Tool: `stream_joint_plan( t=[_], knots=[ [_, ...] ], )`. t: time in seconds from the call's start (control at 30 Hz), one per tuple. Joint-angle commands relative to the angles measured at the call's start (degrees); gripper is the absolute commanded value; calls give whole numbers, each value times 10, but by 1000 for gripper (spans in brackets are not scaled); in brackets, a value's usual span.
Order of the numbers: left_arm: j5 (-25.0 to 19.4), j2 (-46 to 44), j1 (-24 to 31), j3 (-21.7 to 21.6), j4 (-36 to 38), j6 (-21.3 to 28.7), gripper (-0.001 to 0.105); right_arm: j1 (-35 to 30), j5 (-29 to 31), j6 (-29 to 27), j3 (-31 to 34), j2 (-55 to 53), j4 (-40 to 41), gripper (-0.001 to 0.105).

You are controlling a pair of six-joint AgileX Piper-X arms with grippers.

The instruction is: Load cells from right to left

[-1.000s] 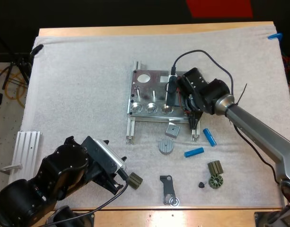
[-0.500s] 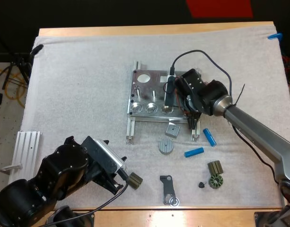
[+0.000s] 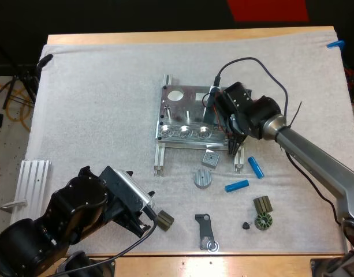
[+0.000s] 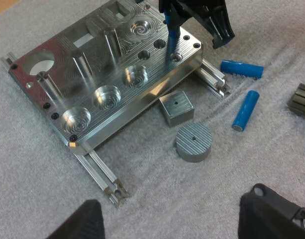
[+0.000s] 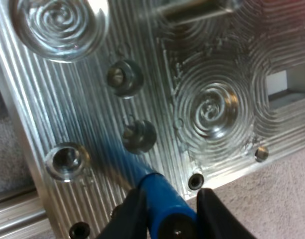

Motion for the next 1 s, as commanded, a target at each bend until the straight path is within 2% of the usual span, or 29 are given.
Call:
stream_joint_plan(
  t=[0.0, 0.17, 0.6, 0.97],
  knots=[
    [-8, -1, -1, -4, 2, -1, 57, -24, 64, -2, 0, 5, -29, 0],
    [-8, -1, -1, -4, 2, -1, 57, -29, 64, 4, 0, 5, -24, 0],
    [-8, -1, -1, -4, 2, -1, 57, -39, 53, 64, 0, 5, -3, 0],
    [-8, -1, -1, -4, 2, -1, 57, -39, -13, 124, 0, 5, 27, 0]
  ],
)
